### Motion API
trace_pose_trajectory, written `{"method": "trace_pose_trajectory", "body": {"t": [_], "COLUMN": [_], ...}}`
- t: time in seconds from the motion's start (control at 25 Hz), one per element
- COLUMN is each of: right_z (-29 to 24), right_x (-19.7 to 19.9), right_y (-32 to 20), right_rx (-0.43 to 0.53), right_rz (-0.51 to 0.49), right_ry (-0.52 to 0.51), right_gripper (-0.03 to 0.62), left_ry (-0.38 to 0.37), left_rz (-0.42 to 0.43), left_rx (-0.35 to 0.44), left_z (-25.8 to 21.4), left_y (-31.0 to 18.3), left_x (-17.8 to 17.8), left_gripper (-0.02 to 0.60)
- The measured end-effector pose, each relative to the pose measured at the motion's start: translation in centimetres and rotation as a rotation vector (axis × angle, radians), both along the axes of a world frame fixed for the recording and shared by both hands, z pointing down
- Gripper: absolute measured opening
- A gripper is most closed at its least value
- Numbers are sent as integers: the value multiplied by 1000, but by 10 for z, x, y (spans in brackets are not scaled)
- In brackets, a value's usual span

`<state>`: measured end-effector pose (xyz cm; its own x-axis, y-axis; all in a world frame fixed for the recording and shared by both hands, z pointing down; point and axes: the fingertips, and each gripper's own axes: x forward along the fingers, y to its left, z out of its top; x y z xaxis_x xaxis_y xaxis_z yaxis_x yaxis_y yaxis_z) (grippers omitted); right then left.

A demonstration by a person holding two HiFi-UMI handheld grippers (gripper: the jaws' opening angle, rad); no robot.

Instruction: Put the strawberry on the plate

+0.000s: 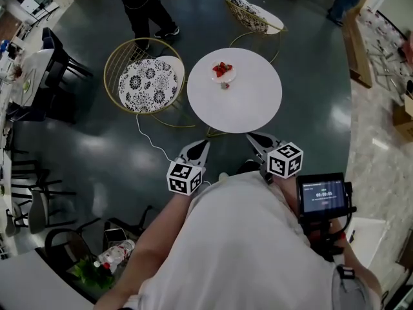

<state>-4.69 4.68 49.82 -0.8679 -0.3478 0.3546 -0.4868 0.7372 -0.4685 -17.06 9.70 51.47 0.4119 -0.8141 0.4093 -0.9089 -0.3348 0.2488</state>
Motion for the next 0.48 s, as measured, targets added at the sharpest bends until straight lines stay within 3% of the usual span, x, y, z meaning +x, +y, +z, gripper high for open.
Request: {"method": "trace_pose_trajectory", "body": {"t": [0.48], "right_z": [22], "right_x": [-27], "right_y": [-60], "right_rx": [-52], "right_rz": [-50], "right_ry": [-6], "right_gripper": [8], "left_ry": [23], "left_rz": [-36], "left_rx": [-42], "left_z": [13], "left_y": [-58], "left_x": [-16], "left_gripper": [8]}}
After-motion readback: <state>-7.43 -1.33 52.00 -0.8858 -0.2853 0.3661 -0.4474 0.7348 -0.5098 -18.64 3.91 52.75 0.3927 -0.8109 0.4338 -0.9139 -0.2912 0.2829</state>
